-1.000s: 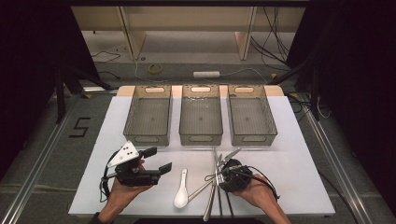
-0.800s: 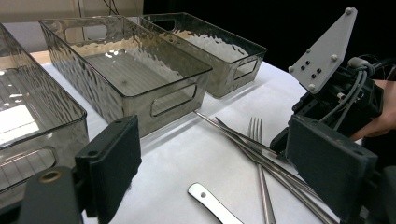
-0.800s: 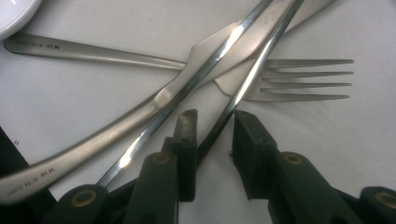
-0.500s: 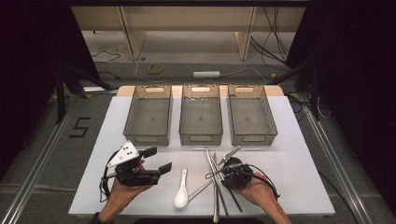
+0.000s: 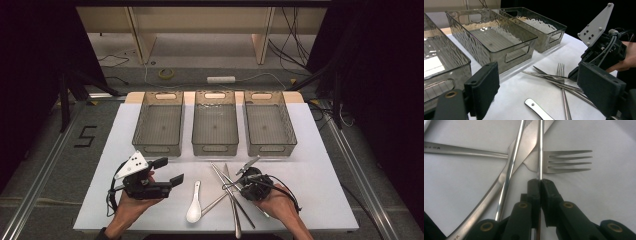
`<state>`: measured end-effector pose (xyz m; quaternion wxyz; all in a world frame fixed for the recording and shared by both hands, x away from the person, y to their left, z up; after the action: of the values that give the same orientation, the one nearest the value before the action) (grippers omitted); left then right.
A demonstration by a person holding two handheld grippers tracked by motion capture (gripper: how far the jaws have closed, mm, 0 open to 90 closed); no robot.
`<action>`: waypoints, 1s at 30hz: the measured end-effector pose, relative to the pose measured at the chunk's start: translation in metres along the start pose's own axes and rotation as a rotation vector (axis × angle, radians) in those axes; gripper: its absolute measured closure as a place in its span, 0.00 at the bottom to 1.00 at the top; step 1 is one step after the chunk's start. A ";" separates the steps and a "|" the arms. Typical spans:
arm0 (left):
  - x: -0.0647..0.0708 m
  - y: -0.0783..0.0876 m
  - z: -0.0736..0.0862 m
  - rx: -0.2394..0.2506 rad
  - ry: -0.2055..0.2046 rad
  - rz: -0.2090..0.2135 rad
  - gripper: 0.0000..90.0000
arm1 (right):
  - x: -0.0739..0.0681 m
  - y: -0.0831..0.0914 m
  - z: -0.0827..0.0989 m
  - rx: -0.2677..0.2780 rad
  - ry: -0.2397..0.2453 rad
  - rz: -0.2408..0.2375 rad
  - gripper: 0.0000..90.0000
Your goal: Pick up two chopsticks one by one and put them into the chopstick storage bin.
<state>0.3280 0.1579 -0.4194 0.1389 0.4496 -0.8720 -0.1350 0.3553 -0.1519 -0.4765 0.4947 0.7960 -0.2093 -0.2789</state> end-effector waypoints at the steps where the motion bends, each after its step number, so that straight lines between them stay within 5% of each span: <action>1: 0.000 0.000 0.000 -0.001 -0.002 0.000 0.19 | 0.000 0.000 0.000 0.000 0.000 0.000 0.95; 15: 0.001 -0.001 0.000 -0.006 -0.010 0.003 0.19 | 0.001 0.013 0.002 0.000 0.067 0.015 0.96; 30: 0.003 -0.005 0.001 -0.027 -0.023 0.021 0.19 | 0.007 0.038 0.005 0.056 0.082 0.003 0.96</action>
<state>0.3298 0.1522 -0.4219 0.1366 0.4371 -0.8761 -0.1506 0.3549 -0.1754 -0.4459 0.4809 0.8200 -0.1976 -0.2392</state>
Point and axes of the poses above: each handheld gripper's, and its own axes: y roughly backward along the jaws, z roughly out of its underside, x roughly to its right, the point moved 2 cm from there along -y, roughly forward along the jaws, and after that the axes turned 14 degrees about -z, right-handed, at the moved point
